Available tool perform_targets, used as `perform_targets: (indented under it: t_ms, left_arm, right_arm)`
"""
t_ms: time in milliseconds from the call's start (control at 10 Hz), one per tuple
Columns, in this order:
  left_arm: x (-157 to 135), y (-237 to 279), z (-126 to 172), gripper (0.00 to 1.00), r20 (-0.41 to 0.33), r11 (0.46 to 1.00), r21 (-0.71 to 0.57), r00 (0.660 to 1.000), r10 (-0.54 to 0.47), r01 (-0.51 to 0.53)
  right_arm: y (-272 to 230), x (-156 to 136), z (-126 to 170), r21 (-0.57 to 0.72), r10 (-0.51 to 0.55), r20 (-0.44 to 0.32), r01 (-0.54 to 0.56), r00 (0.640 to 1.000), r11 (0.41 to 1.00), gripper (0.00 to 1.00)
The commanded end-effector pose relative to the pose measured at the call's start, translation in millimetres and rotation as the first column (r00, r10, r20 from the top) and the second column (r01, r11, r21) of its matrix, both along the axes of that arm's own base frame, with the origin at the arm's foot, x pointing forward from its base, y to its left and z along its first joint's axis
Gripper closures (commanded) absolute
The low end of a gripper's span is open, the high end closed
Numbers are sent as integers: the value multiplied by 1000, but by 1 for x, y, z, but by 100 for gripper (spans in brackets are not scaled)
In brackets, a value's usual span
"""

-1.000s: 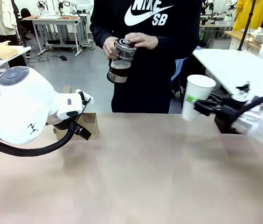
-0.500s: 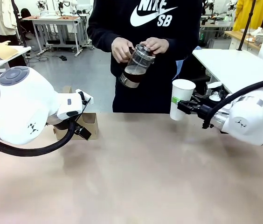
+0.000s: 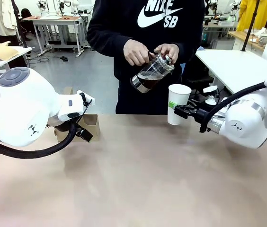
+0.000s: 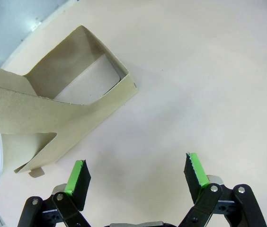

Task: Pour a drink into a cup and package it in a carrier.
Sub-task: Pick up the 600 ml Paper Cup and place it in the middle top area of the table, then when a person places the Paper Cup Lid on the 600 ml Paper Cup , lift the 600 ml Paper Cup.

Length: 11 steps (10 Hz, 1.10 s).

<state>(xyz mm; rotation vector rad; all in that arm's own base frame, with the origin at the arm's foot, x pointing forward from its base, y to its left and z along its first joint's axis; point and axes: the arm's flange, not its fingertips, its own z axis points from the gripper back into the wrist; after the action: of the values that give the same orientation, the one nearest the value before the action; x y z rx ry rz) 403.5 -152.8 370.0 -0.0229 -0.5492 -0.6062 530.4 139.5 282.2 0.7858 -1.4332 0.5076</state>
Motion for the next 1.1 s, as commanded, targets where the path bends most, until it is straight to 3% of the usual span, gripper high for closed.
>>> perform_targets:
  t_ms: [0,1000]
  left_arm:
    - [0,1,0,0,0,1000,-3,1000,1,-1]
    - [0,1,0,0,0,1000,-3,1000,1,-1]
  right_arm:
    - [0,-3,4,2,-1,3,1,1000,1000,20]
    - [0,-3,4,2,-1,3,1,1000,1000,20]
